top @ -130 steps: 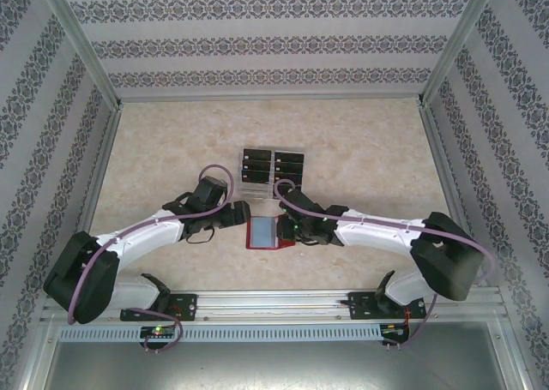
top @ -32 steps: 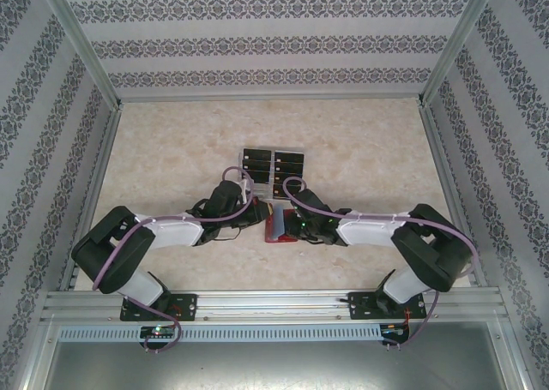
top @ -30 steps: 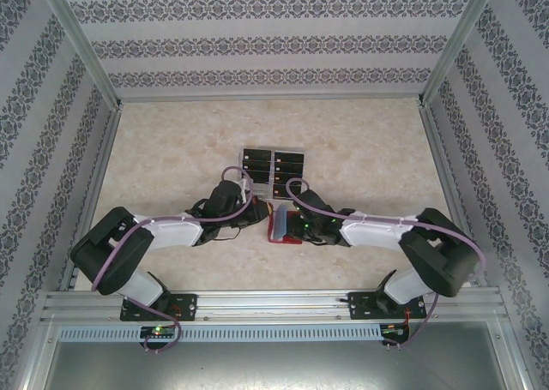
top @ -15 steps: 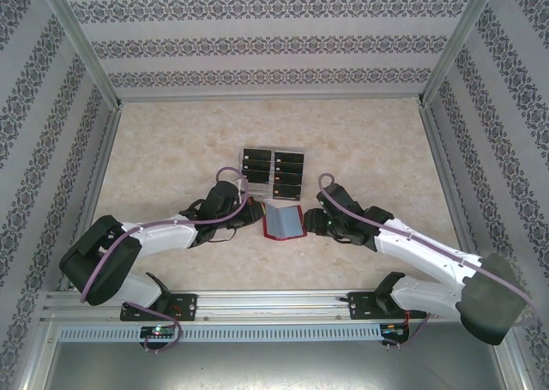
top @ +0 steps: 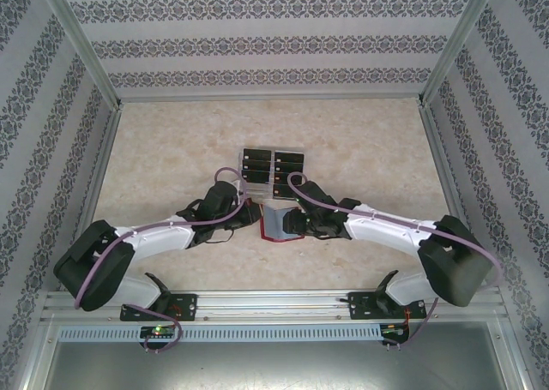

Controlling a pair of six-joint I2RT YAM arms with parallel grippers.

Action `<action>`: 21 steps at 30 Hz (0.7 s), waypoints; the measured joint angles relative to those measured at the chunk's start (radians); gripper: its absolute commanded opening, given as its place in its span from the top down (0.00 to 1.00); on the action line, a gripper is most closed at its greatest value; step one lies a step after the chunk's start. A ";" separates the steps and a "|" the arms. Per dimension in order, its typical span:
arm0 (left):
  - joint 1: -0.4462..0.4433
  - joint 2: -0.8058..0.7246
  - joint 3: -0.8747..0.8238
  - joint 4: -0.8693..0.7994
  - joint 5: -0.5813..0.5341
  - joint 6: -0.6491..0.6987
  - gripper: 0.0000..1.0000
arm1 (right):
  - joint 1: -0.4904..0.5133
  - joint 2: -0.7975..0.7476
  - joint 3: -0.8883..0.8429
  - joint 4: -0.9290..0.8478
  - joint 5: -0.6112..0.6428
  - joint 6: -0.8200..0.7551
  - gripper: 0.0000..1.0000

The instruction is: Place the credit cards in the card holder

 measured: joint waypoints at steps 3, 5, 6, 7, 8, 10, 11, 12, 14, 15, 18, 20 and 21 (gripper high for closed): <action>0.000 -0.033 0.000 -0.080 -0.058 0.016 0.63 | 0.000 0.028 -0.010 0.038 -0.003 -0.005 0.72; 0.000 -0.063 0.000 -0.149 -0.110 0.024 0.48 | 0.000 0.048 -0.019 0.056 -0.006 0.001 0.77; 0.000 -0.082 0.000 -0.194 -0.144 0.031 0.45 | 0.000 0.057 -0.024 0.065 -0.008 0.005 0.80; 0.000 -0.096 0.000 -0.224 -0.167 0.035 0.43 | 0.000 0.067 -0.029 0.075 -0.012 0.008 0.81; 0.000 -0.114 0.000 -0.256 -0.193 0.045 0.41 | 0.000 0.075 -0.034 0.084 -0.017 0.009 0.81; 0.000 -0.137 0.000 -0.290 -0.218 0.058 0.39 | 0.000 0.089 -0.038 0.099 -0.023 0.013 0.82; 0.000 -0.142 0.001 -0.298 -0.222 0.066 0.38 | 0.000 0.094 -0.039 0.105 -0.025 0.013 0.82; 0.000 -0.142 0.003 -0.303 -0.224 0.077 0.38 | 0.000 0.099 -0.040 0.109 -0.026 0.013 0.82; 0.000 -0.128 0.014 -0.307 -0.220 0.096 0.37 | 0.000 0.105 -0.040 0.119 -0.027 0.013 0.81; 0.000 -0.111 0.026 -0.309 -0.213 0.106 0.37 | 0.000 0.105 -0.040 0.122 -0.029 0.013 0.81; -0.004 -0.049 0.073 -0.310 -0.193 0.134 0.36 | -0.005 0.103 -0.040 0.123 -0.034 0.012 0.79; -0.018 -0.001 0.109 -0.314 -0.187 0.159 0.36 | -0.011 0.092 -0.039 0.111 -0.035 0.009 0.77; -0.029 0.027 0.133 -0.327 -0.187 0.176 0.36 | -0.015 0.081 -0.037 0.097 -0.037 0.005 0.76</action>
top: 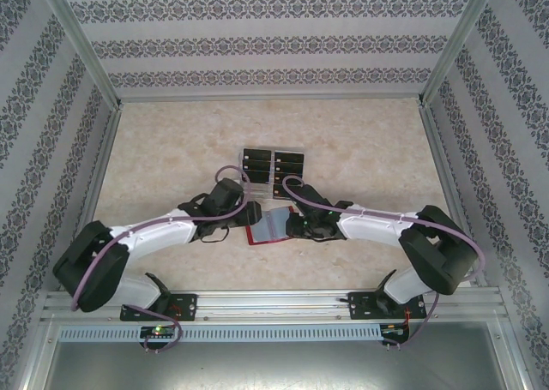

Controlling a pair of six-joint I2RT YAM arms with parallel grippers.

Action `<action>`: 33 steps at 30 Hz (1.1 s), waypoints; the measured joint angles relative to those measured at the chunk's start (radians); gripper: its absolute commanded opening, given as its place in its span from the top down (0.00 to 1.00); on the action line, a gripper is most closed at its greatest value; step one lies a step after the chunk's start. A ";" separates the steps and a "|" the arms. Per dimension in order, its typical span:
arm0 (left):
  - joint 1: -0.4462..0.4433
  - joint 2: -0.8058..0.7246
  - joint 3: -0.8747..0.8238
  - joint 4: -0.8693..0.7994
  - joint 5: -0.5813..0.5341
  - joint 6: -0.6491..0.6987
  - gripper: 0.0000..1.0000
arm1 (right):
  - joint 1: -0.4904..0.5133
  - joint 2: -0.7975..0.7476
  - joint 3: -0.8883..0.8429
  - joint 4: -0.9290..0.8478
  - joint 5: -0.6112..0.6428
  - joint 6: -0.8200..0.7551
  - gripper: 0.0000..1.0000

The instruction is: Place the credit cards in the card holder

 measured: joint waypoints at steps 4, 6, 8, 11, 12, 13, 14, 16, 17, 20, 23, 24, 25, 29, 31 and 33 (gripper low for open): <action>-0.031 0.079 0.059 -0.069 -0.020 0.049 0.36 | -0.024 -0.046 0.051 -0.077 -0.008 -0.038 0.70; -0.036 0.101 0.062 -0.098 -0.035 0.063 0.36 | -0.040 -0.063 0.101 -0.117 -0.008 -0.066 0.65; -0.036 0.127 0.062 -0.138 -0.052 0.076 0.36 | -0.062 -0.074 0.164 -0.159 -0.007 -0.103 0.61; -0.036 0.149 0.072 -0.163 -0.069 0.087 0.36 | -0.097 -0.073 0.256 -0.209 -0.006 -0.171 0.56; -0.037 0.151 0.076 -0.170 -0.072 0.089 0.36 | -0.108 -0.068 0.289 -0.227 -0.004 -0.201 0.55; -0.037 0.154 0.076 -0.173 -0.075 0.091 0.35 | -0.117 -0.061 0.319 -0.241 -0.003 -0.231 0.55; -0.037 0.154 0.077 -0.174 -0.075 0.093 0.34 | -0.122 -0.050 0.346 -0.257 0.000 -0.260 0.55; -0.037 0.151 0.077 -0.174 -0.074 0.098 0.31 | -0.131 -0.016 0.407 -0.282 0.004 -0.335 0.55; -0.037 0.149 0.077 -0.174 -0.074 0.099 0.30 | -0.132 -0.001 0.426 -0.292 0.005 -0.368 0.55; -0.037 0.121 0.077 -0.201 -0.080 0.105 0.22 | -0.131 0.050 0.476 -0.317 0.005 -0.478 0.55; -0.037 0.063 0.077 -0.220 -0.083 0.106 0.18 | -0.131 0.097 0.506 -0.343 0.005 -0.581 0.56; -0.037 0.037 0.077 -0.223 -0.084 0.105 0.16 | -0.131 0.113 0.515 -0.349 0.005 -0.610 0.56; -0.037 0.012 0.077 -0.225 -0.087 0.102 0.15 | -0.131 0.126 0.522 -0.356 0.006 -0.638 0.56; -0.034 -0.096 0.077 -0.241 -0.117 0.078 0.13 | -0.130 0.181 0.548 -0.373 0.015 -0.734 0.56; -0.031 -0.144 0.077 -0.249 -0.140 0.061 0.11 | -0.129 0.205 0.563 -0.381 0.021 -0.773 0.57; -0.020 -0.187 0.072 -0.256 -0.161 0.043 0.09 | -0.128 0.231 0.580 -0.384 0.032 -0.802 0.57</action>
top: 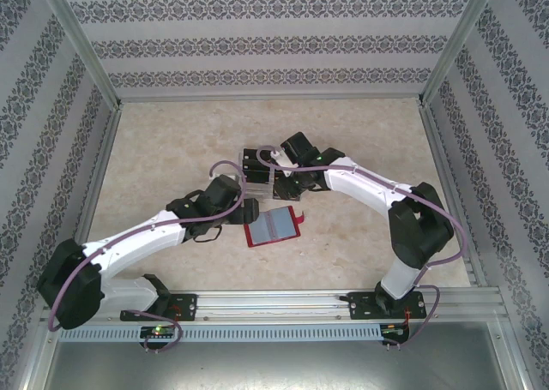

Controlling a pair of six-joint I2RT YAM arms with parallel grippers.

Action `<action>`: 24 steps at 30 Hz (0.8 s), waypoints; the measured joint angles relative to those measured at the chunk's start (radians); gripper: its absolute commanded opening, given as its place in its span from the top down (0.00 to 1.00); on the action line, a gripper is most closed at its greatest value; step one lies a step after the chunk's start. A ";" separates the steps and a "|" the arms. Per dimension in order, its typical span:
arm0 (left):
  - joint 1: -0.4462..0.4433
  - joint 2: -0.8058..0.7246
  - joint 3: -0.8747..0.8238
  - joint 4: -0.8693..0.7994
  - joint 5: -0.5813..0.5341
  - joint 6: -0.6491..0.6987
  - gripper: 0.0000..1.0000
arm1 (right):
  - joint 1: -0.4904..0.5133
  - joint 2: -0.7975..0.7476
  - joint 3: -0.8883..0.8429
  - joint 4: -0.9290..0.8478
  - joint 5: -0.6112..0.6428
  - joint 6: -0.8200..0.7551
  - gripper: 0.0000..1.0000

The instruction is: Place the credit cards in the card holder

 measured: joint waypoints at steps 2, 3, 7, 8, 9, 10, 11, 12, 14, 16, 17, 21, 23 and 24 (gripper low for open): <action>0.016 -0.046 -0.017 -0.001 -0.019 -0.018 0.08 | 0.001 0.026 0.018 -0.002 0.014 -0.026 0.56; 0.025 -0.066 -0.027 -0.003 -0.027 -0.024 0.07 | 0.002 0.036 0.024 -0.005 0.023 -0.035 0.56; 0.046 -0.101 -0.050 -0.016 -0.043 -0.046 0.06 | 0.010 0.085 0.060 -0.011 0.063 -0.074 0.56; 0.049 -0.103 -0.053 -0.016 -0.045 -0.048 0.06 | 0.013 0.095 0.065 -0.011 0.071 -0.082 0.56; 0.050 -0.104 -0.056 -0.016 -0.045 -0.051 0.06 | 0.017 0.105 0.070 -0.012 0.079 -0.087 0.56; 0.052 -0.105 -0.060 -0.018 -0.045 -0.055 0.06 | 0.021 0.115 0.075 -0.014 0.089 -0.096 0.56; 0.052 -0.105 -0.062 -0.020 -0.045 -0.057 0.06 | 0.027 0.125 0.079 -0.015 0.098 -0.104 0.56; 0.052 -0.105 -0.064 -0.020 -0.044 -0.060 0.06 | 0.029 0.135 0.085 -0.016 0.108 -0.111 0.56; 0.052 -0.106 -0.071 -0.020 -0.045 -0.066 0.05 | 0.038 0.159 0.095 -0.021 0.127 -0.129 0.57; 0.052 -0.106 -0.077 -0.020 -0.044 -0.069 0.05 | 0.042 0.175 0.097 -0.021 0.147 -0.141 0.58; 0.052 -0.106 -0.079 -0.020 -0.044 -0.070 0.05 | 0.042 0.177 0.100 -0.021 0.154 -0.147 0.59; 0.052 -0.106 -0.081 -0.020 -0.044 -0.073 0.04 | 0.050 0.177 0.105 -0.032 0.168 -0.165 0.67; 0.052 -0.106 -0.082 -0.020 -0.044 -0.074 0.04 | 0.053 0.177 0.105 -0.039 0.169 -0.177 0.73; 0.052 -0.106 -0.082 -0.020 -0.044 -0.074 0.04 | 0.053 0.177 0.105 -0.043 0.169 -0.180 0.77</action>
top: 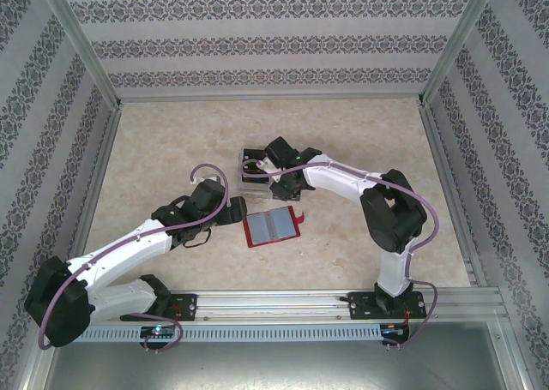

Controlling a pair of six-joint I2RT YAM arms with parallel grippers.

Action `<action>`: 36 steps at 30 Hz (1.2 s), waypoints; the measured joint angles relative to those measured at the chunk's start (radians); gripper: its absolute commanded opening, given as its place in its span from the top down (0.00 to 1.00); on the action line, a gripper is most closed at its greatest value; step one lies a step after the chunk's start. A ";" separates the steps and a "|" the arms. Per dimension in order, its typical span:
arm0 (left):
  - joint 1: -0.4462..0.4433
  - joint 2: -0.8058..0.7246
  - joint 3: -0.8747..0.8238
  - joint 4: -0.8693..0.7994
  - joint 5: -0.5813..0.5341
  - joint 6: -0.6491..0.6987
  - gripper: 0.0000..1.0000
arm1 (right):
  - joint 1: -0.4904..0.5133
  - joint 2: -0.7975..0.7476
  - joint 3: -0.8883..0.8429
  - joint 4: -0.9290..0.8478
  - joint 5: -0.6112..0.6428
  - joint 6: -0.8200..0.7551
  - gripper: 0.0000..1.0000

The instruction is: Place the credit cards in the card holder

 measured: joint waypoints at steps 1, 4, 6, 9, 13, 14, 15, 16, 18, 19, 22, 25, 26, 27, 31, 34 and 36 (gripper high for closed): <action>0.000 0.000 0.000 0.000 0.002 0.000 0.04 | 0.000 0.000 0.000 -0.004 0.000 -0.005 0.80; 0.003 0.000 -0.004 0.001 0.004 -0.001 0.03 | 0.000 0.000 0.000 -0.012 -0.001 -0.013 0.88; 0.006 0.000 -0.007 0.001 0.007 -0.003 0.03 | 0.000 0.000 0.000 -0.016 -0.002 -0.016 0.89; 0.006 0.000 -0.010 0.001 0.013 -0.004 0.03 | 0.000 0.000 0.001 -0.024 -0.002 -0.020 0.85; 0.006 0.000 -0.010 0.001 0.014 -0.007 0.02 | 0.004 0.000 0.013 -0.034 -0.005 -0.026 0.78; 0.006 -0.001 -0.010 0.001 0.014 -0.008 0.02 | 0.007 0.000 0.020 -0.039 -0.005 -0.026 0.74; 0.006 -0.002 -0.010 0.001 0.013 -0.011 0.02 | 0.013 -0.002 0.027 -0.042 -0.005 -0.027 0.72; 0.006 -0.005 -0.010 0.001 0.011 -0.014 0.02 | 0.022 -0.005 0.034 -0.046 -0.005 -0.026 0.69; 0.007 -0.016 -0.014 0.000 0.000 -0.023 0.01 | 0.043 -0.015 0.051 -0.054 -0.007 -0.026 0.65; 0.011 -0.029 -0.019 0.000 -0.008 -0.031 0.01 | 0.056 -0.021 0.066 -0.060 -0.010 -0.027 0.64; 0.035 -0.073 -0.033 -0.018 -0.037 -0.056 0.00 | 0.087 -0.021 0.121 -0.071 -0.023 -0.027 0.63; 0.074 -0.147 -0.047 -0.052 -0.082 -0.087 0.00 | 0.109 -0.006 0.183 -0.079 -0.037 -0.027 0.63; 0.088 -0.174 -0.052 -0.062 -0.095 -0.098 0.00 | 0.114 0.008 0.207 -0.082 -0.043 -0.027 0.63; 0.106 -0.210 -0.060 -0.077 -0.111 -0.109 0.00 | 0.117 0.020 0.224 -0.082 -0.046 -0.027 0.63; 0.165 -0.341 -0.082 -0.131 -0.160 -0.151 0.00 | 0.119 0.092 0.274 -0.089 -0.059 -0.027 0.63; 0.189 -0.389 -0.090 -0.154 -0.174 -0.171 0.00 | 0.119 0.145 0.294 -0.099 -0.062 -0.028 0.62; 0.193 -0.395 -0.091 -0.164 -0.177 -0.180 0.00 | 0.120 0.174 0.306 -0.110 -0.062 -0.033 0.62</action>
